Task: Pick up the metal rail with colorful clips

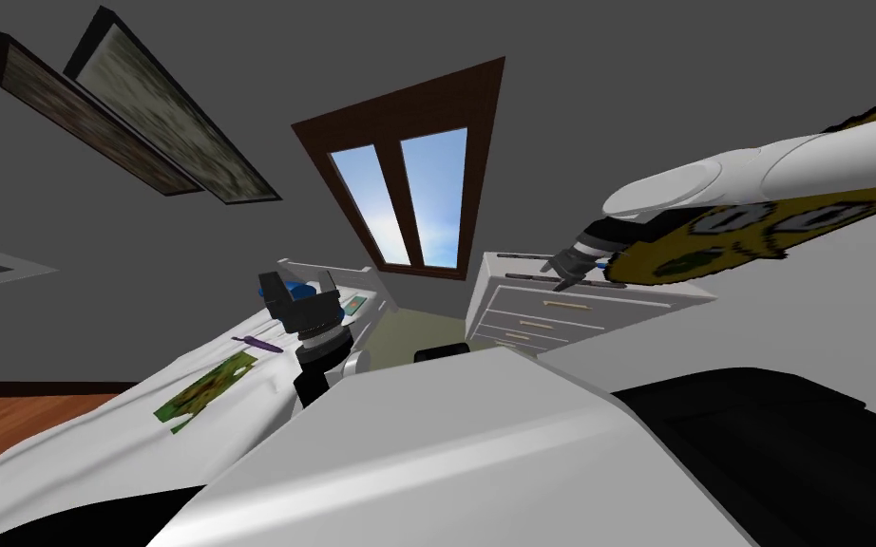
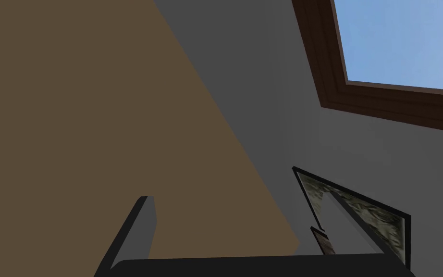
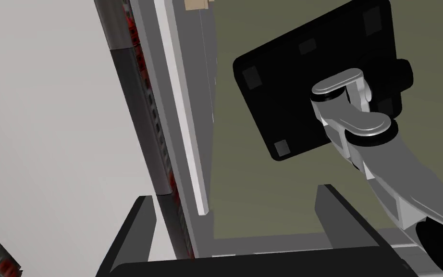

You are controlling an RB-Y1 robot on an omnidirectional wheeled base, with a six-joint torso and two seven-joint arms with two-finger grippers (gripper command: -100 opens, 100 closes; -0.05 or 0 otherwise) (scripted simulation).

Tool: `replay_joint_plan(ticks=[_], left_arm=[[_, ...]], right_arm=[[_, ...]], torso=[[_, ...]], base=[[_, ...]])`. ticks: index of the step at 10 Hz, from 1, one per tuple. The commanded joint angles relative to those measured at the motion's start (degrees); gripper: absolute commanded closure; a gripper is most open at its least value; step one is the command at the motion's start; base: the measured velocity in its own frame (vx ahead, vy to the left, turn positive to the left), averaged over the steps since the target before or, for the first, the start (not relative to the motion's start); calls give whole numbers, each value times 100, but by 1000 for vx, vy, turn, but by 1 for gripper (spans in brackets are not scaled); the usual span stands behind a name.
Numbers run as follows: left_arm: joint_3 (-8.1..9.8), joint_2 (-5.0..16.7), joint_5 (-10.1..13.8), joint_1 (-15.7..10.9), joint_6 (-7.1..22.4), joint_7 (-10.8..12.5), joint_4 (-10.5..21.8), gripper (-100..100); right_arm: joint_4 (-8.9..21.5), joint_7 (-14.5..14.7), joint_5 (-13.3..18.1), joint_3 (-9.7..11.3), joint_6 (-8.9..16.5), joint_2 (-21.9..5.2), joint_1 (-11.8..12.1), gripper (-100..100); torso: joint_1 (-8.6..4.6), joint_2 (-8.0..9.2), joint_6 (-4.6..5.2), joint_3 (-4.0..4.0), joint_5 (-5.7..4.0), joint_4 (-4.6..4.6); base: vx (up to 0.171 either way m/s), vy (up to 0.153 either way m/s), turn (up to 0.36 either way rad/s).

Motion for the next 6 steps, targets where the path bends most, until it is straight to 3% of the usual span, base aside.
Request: replay_joint_plan(ticks=[1, 3, 4, 5, 6], left_arm=[[0, 0, 0, 0, 0, 0, 0, 0], [0, 0, 0, 0, 0, 0, 0, 0], [0, 0, 0, 0, 0, 0, 0, 0], [0, 0, 0, -1, 0, 0, 0, 0], [0, 0, 0, -1, 0, 0, 0, 0]], right_arm=[[-25, 36, 217, 57, -39, -208, 185, -100], [-28, 60, 321, 67, -65, -289, 325, -100], [-64, 44, 302, 117, -52, -270, 230, -100], [-64, 43, 306, 113, -52, -274, 239, 0], [-40, 100, 412, 184, 124, -98, 365, -100]], torso=[[0, 0, 0, 0, 0, 0], [5, 1, 0, 0, 1, 0], [2, 22, 3, 12, 0, 5], [6, 48, 4, 28, 0, 12], [9, 64, 5, 38, 2, 17]], base=[[180, -12, 122], [140, -20, 77], [33, -10, 2], [10, -2, 3], [3, 25, 67]])
